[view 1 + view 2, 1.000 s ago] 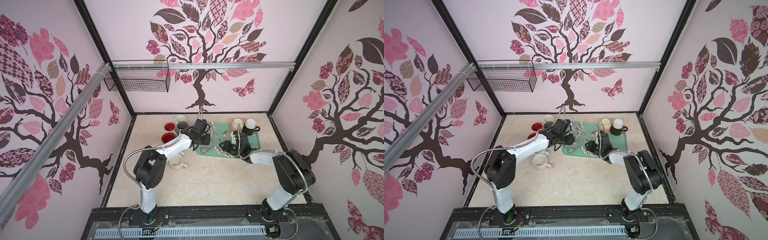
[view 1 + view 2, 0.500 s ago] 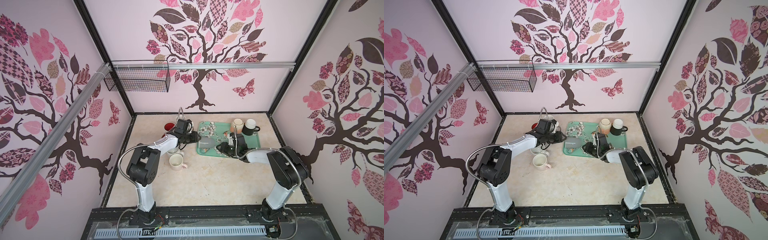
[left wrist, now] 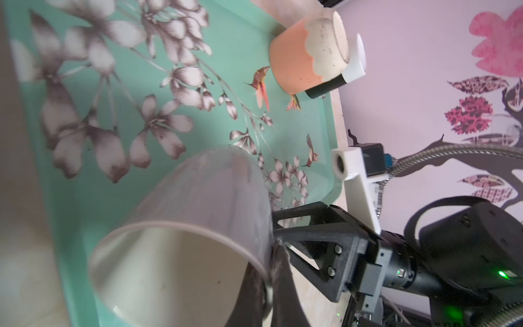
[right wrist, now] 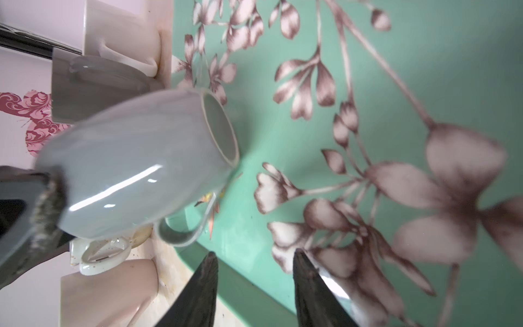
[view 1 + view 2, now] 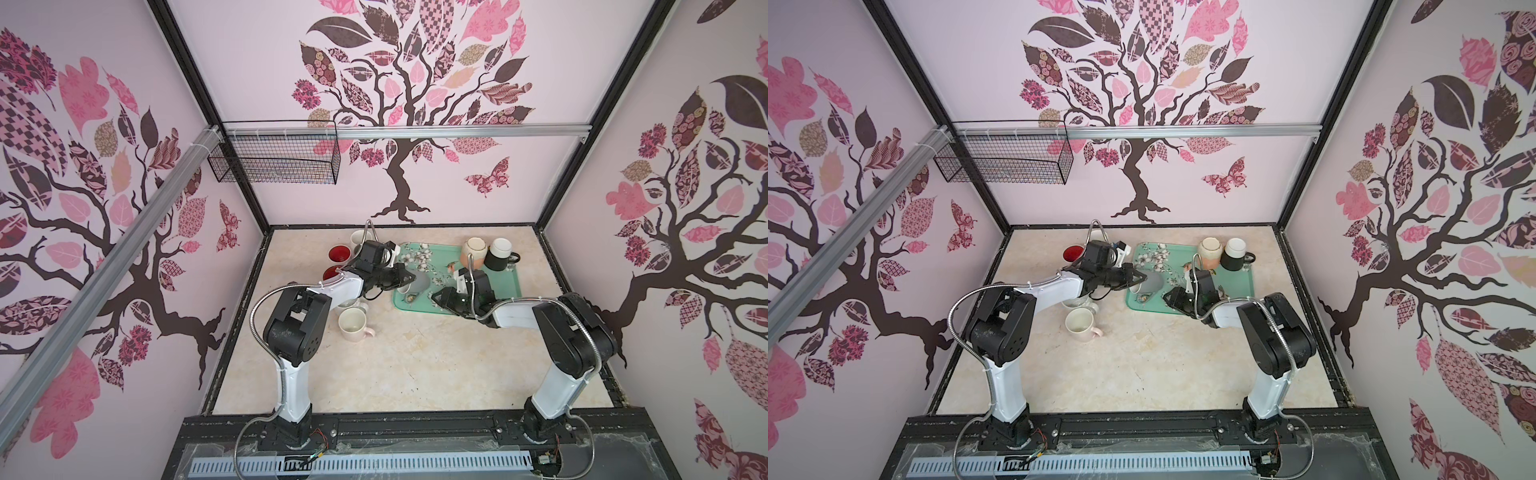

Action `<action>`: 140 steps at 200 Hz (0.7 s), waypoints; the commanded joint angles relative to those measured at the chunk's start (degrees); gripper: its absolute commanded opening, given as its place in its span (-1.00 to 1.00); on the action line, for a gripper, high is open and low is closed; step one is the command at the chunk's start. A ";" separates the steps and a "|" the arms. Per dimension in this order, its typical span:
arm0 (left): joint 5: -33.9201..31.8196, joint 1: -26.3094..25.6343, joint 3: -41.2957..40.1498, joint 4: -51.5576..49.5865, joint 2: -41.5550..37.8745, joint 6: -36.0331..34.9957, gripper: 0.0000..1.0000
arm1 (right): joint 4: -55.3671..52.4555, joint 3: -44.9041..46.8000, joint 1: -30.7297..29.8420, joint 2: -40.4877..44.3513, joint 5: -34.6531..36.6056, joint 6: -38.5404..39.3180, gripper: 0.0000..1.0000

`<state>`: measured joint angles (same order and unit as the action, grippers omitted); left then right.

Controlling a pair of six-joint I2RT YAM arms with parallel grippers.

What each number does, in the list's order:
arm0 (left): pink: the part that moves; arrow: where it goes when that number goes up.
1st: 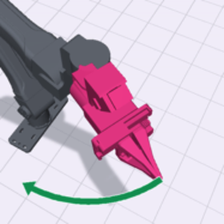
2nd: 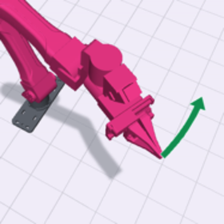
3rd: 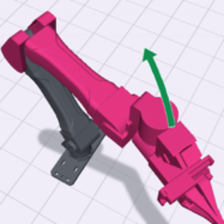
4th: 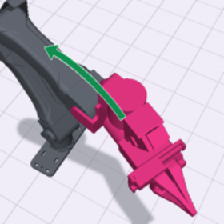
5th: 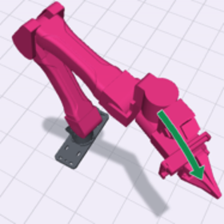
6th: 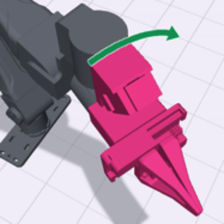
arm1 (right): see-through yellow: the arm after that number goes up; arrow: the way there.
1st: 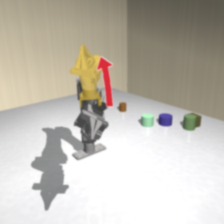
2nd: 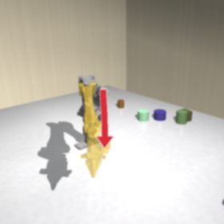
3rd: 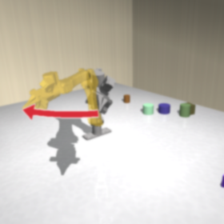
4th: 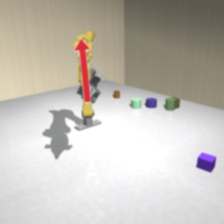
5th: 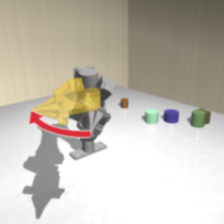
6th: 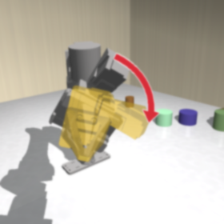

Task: Turn the mug right side up
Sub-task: Pick up the mug from the tray.

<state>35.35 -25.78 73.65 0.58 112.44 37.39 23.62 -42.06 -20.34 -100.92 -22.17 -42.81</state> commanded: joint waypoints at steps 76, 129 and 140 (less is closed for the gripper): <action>-5.77 -1.31 2.14 -4.04 1.24 11.12 -1.00 | 0.28 3.49 -7.86 9.61 16.16 14.15 -0.03; -6.41 -1.73 7.49 -10.51 1.81 16.25 -1.00 | 4.21 2.91 -15.30 6.52 27.30 26.70 0.08; -6.41 -1.72 8.08 -11.32 1.71 17.18 -1.00 | 3.83 1.95 -15.91 5.46 28.48 28.85 0.10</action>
<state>30.57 -27.38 78.46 -5.26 113.25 51.31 26.55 -38.35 -35.42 -92.99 -0.64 -22.55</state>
